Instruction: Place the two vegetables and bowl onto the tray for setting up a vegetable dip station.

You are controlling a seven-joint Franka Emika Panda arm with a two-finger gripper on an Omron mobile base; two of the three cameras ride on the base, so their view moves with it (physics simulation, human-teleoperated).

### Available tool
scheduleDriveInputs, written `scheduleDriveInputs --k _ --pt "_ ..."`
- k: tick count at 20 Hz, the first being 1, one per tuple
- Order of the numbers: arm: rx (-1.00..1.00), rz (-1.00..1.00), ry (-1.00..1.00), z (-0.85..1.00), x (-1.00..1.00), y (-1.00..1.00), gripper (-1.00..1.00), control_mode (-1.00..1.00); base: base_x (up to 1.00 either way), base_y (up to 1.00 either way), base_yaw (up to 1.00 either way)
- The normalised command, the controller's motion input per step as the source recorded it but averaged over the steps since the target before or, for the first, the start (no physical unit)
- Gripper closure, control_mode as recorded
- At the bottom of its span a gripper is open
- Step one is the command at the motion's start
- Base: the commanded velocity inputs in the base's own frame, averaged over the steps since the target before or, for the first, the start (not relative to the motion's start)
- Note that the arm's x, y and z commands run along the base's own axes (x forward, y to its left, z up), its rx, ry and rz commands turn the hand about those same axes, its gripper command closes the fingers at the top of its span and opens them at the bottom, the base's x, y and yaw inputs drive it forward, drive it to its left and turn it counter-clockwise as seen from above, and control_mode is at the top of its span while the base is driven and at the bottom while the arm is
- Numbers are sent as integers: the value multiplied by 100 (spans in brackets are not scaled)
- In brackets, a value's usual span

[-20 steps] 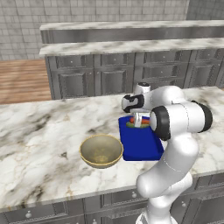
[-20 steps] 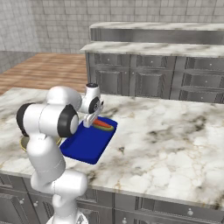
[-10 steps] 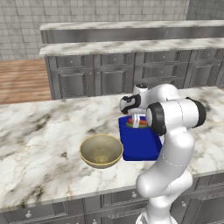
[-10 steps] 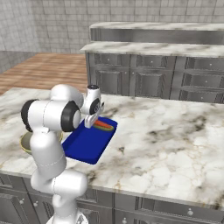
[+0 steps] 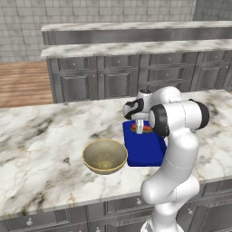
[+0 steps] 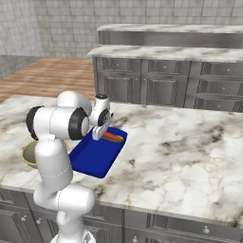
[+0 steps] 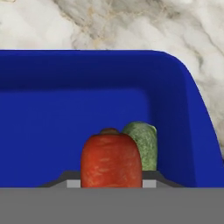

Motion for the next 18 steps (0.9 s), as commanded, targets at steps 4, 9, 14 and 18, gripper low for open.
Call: scheduleDriveInputs --k 4,9,14,18 --pt "0 0 0 -9 5 0 100 -100 0 0 0" --pt "0 1 0 -3 3 0 100 -100 0 0 0" --pt "0 0 0 0 0 0 -100 -100 0 0 0" --pt "0 0 0 0 0 0 -100 -100 0 0 0"
